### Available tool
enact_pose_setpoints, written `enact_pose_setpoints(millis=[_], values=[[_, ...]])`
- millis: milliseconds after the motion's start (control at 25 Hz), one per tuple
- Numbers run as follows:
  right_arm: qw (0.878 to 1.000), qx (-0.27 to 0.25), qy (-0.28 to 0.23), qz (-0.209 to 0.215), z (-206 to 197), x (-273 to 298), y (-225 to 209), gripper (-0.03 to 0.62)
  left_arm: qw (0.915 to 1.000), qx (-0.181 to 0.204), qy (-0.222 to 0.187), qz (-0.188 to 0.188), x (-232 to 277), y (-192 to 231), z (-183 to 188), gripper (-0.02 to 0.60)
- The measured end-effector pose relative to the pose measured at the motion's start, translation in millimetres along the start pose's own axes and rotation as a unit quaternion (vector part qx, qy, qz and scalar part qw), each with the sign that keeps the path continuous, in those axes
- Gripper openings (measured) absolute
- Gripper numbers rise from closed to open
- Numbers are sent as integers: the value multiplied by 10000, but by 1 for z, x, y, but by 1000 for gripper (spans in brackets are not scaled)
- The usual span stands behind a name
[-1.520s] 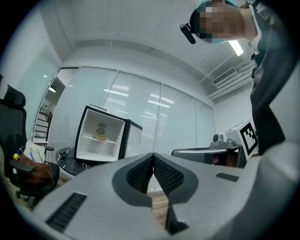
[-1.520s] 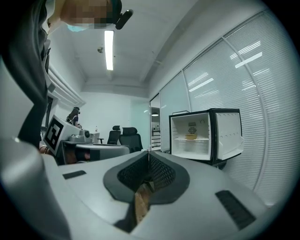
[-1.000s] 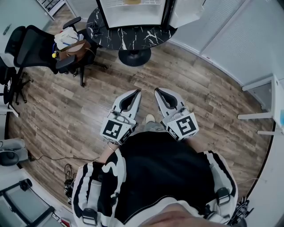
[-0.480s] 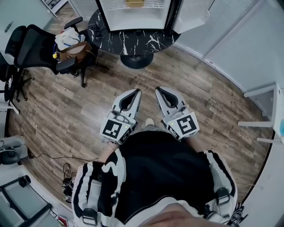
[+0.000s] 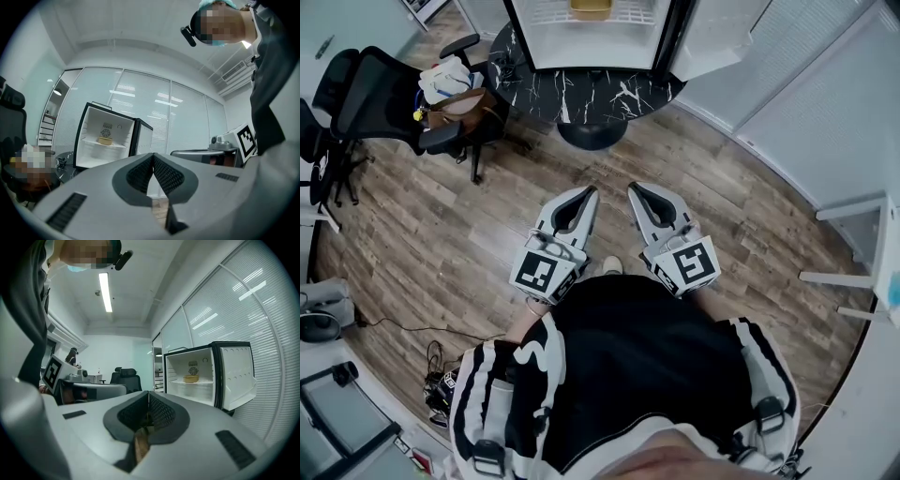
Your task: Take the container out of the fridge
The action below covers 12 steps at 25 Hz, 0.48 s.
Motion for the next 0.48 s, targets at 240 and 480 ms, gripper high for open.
enact_pose_setpoints(millis=[240,480], values=[[9999,3,14,117,-5,9,-18,12,9999,17,-78,130,16,6,-3,9],[9997,33,-2,244,-10,13,-28,12,9996,100,-130,249,23,8,-6,9]])
Point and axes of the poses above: the fingertips, and each gripper's own axes: x forward along the fingers, y to its left, z out of its top, the point moved 7 cm from there along -x, backward along the fingers, and after that the axes turned 12 degrees about -x, right-handed, at the moved point
